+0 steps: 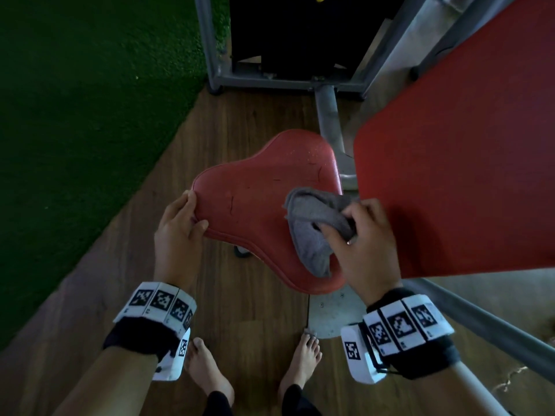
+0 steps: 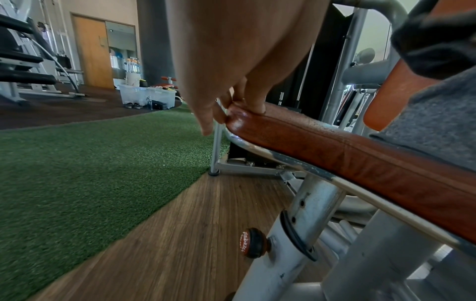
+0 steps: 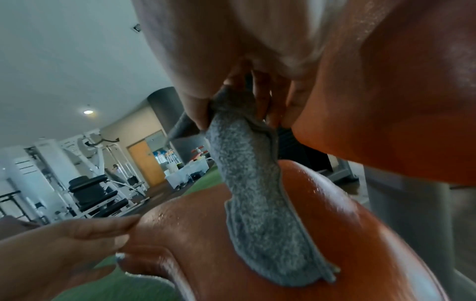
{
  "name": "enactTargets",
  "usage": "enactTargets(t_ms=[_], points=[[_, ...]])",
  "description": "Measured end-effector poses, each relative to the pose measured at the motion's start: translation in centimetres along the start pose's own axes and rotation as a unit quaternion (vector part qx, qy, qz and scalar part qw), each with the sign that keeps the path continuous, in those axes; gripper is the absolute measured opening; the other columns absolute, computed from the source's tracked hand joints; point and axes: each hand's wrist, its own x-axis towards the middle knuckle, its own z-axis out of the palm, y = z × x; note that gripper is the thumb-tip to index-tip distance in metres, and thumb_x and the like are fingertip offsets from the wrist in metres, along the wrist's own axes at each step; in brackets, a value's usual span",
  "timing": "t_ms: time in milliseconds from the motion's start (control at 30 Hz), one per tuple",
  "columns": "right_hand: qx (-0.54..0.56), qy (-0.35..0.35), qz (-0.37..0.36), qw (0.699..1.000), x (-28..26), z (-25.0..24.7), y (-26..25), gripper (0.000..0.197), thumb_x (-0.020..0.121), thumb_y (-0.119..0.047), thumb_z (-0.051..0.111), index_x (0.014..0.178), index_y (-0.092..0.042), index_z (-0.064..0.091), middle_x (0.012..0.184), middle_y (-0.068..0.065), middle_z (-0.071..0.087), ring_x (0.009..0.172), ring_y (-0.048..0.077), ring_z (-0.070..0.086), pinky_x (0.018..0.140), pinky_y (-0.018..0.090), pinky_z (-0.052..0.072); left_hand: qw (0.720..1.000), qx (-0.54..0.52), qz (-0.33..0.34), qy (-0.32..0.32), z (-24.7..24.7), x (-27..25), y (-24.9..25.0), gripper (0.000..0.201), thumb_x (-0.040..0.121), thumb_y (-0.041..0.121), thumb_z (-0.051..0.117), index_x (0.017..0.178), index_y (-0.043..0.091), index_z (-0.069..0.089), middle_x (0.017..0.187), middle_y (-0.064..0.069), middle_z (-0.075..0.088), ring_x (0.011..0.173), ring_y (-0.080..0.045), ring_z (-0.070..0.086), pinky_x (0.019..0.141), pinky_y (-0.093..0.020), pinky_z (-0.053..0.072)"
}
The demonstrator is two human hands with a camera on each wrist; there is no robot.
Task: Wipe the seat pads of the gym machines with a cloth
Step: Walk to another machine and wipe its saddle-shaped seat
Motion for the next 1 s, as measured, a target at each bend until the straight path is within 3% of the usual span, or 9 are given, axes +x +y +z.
enactTargets(t_ms=[167,300,433,500,633,700,800,867,1000], points=[[-0.027,-0.051,0.027,0.998,-1.3,1.3,0.5,0.026,0.079,-0.034,0.07,0.078,-0.022,0.048,0.071,-0.01,0.05,0.063,0.008,0.048,0.054,0.023,0.039,1.0,-0.02,-0.004,0.007,0.2,0.0,-0.3,0.059,0.09,0.007,0.062,0.145,0.013,0.041,0.149,-0.001,0.04,0.133,-0.012,0.04,0.104,-0.02,0.032],[-0.006,-0.024,0.055,0.998,-0.3,0.1,0.1,0.008,0.087,-0.031,0.059,0.09,-0.024,0.059,0.083,-0.005,0.062,0.074,0.013,0.058,0.065,0.03,0.046,1.0,-0.017,-0.003,0.006,0.2,0.0,-0.5,0.059,0.09,0.006,0.063,0.144,0.013,0.041,0.149,-0.001,0.04,0.135,-0.015,0.04,0.107,-0.023,0.032],[0.023,0.092,0.036,0.995,1.3,-3.1,-2.1,0.006,0.09,-0.021,0.061,0.092,-0.015,0.062,0.079,-0.007,0.061,0.069,0.001,0.049,0.063,0.005,0.032,1.0,-0.006,0.002,0.006,0.3,0.1,-0.7,0.059,0.09,0.006,0.062,0.145,0.014,0.041,0.149,-0.003,0.04,0.135,-0.017,0.039,0.108,-0.026,0.032],[0.025,0.115,0.01,0.993,1.2,-3.7,-3.0,0.007,0.091,-0.021,0.061,0.091,-0.014,0.06,0.073,-0.009,0.056,0.063,0.002,0.046,0.061,0.001,0.032,1.0,-0.018,-0.002,0.005,0.3,0.0,-0.6,0.059,0.09,0.006,0.062,0.145,0.014,0.041,0.149,-0.003,0.04,0.136,-0.017,0.038,0.109,-0.028,0.033],[-0.033,-0.05,0.026,0.998,-0.3,-0.9,-1.7,0.015,0.089,-0.031,0.062,0.081,-0.02,0.056,0.065,-0.01,0.055,0.056,0.0,0.051,0.052,0.011,0.033,1.0,-0.021,-0.003,0.0,0.2,-0.1,-0.5,0.059,0.091,0.007,0.061,0.145,0.015,0.04,0.15,-0.002,0.039,0.136,-0.017,0.038,0.11,-0.031,0.034],[-0.089,-0.149,0.026,0.984,-1.5,1.1,-0.2,0.026,0.089,-0.044,0.056,0.075,-0.023,0.053,0.072,-0.011,0.053,0.069,0.007,0.055,0.056,0.017,0.035,1.0,-0.02,-0.006,0.0,0.2,0.0,-0.4,0.059,0.091,0.007,0.061,0.146,0.015,0.04,0.15,-0.001,0.038,0.136,-0.015,0.039,0.108,-0.026,0.033],[-0.078,-0.204,0.003,0.976,-3.0,3.0,1.0,0.044,0.087,-0.066,0.038,0.088,-0.026,0.059,0.114,-0.01,0.053,0.112,0.015,0.049,0.09,0.032,0.044,1.0,-0.017,0.003,0.005,0.2,-0.1,-0.4,0.059,0.091,0.007,0.061,0.146,0.016,0.039,0.15,-0.001,0.038,0.134,-0.01,0.038,0.103,-0.017,0.029],[-0.02,-0.192,0.013,0.981,-3.7,3.7,1.1,0.045,0.087,-0.066,0.038,0.103,-0.027,0.056,0.141,-0.007,0.037,0.132,0.015,0.035,0.105,0.037,0.038,1.0,-0.027,0.007,0.01,0.3,-0.1,-0.5,0.059,0.091,0.006,0.061,0.145,0.015,0.041,0.15,-0.001,0.039,0.133,-0.008,0.037,0.102,-0.015,0.029],[0.025,-0.12,0.041,0.992,-3.9,5.0,1.1,0.037,0.09,-0.058,0.038,0.108,-0.027,0.047,0.147,-0.002,0.028,0.138,0.016,0.028,0.105,0.047,0.039,0.999,-0.045,0.017,0.02,0.5,-0.2,-0.8,0.059,0.09,0.003,0.062,0.144,0.014,0.043,0.149,-0.002,0.041,0.13,-0.006,0.037,0.1,-0.011,0.029]])
